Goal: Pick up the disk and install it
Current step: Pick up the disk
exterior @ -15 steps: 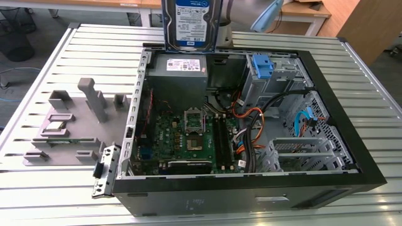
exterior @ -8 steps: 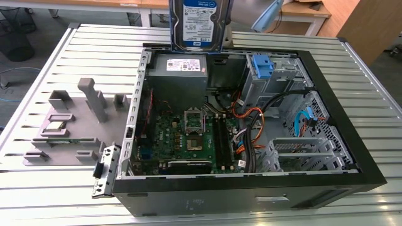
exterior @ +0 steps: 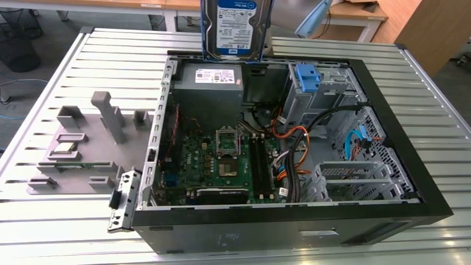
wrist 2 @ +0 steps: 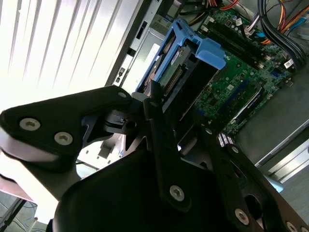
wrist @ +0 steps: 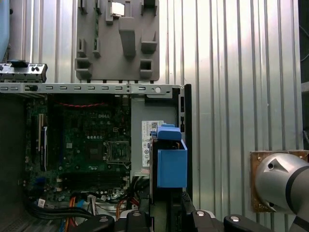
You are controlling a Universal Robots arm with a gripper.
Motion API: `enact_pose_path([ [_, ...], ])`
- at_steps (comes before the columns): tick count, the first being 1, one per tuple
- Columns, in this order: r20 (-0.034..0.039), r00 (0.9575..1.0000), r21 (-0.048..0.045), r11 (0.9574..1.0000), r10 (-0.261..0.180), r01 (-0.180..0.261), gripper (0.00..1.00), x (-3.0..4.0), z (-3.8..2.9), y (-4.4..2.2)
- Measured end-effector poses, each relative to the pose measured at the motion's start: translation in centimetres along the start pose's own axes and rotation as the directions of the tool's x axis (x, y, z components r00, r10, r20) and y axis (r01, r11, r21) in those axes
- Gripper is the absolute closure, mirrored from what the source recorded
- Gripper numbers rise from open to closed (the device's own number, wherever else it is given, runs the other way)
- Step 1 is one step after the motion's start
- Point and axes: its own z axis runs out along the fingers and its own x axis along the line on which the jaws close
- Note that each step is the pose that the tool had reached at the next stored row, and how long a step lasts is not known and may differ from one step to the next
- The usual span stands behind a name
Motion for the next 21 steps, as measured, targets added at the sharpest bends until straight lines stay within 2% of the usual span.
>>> enact_pose_path([
  [21, -0.0009, 1.0000, 0.0001, 1.0000, 0.000, 0.000, 0.65, 1.07, -0.09, -0.01],
])
